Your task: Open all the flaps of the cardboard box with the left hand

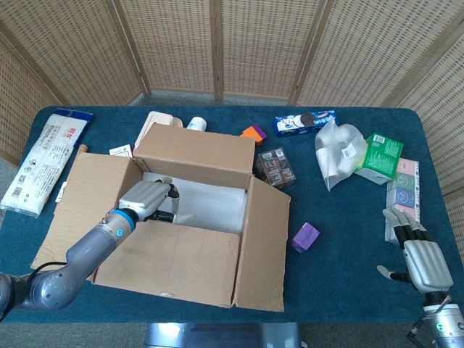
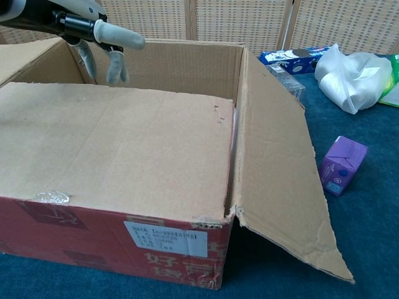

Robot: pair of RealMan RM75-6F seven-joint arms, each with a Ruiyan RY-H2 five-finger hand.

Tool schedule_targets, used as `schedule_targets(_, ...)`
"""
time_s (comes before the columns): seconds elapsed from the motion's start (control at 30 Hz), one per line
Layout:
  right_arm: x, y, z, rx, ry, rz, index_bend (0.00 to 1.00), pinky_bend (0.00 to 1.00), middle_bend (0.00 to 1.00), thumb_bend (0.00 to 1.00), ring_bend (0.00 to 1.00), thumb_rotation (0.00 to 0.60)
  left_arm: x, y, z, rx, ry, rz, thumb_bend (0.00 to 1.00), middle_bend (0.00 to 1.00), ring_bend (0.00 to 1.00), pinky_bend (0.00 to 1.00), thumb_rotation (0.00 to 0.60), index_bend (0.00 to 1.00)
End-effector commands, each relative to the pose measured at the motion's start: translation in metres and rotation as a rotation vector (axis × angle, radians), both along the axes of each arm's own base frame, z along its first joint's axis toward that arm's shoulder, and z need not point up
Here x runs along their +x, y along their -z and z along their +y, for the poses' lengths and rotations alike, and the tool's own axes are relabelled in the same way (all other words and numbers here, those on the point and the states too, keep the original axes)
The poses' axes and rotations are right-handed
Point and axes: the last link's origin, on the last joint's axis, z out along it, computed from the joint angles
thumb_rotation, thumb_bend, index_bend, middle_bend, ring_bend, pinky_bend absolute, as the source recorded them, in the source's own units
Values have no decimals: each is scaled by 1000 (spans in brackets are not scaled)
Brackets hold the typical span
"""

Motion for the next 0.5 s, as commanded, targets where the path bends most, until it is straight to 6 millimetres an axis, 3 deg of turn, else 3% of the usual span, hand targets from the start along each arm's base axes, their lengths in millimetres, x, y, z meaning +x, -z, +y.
schedule_targets(0.03, 0, 0, 0, 0, 0, -2, 0, 150, 0, 0, 0, 600, 0, 3, 0, 10, 1, 23, 0, 273, 90, 276, 130, 507)
schedule_targets(0.2, 0, -2, 0, -6, -2, -5, 0, 151, 0, 0, 0, 600, -3, 10, -3, -16, -22, 28, 0, 269, 91, 280, 134, 504)
schedule_targets(0.5, 1, -1, 0, -3, -4, -3, 0, 150, 0, 0, 0, 600, 1, 12, -15, -90, -24, 59, 0, 326, 167, 421, 133, 499)
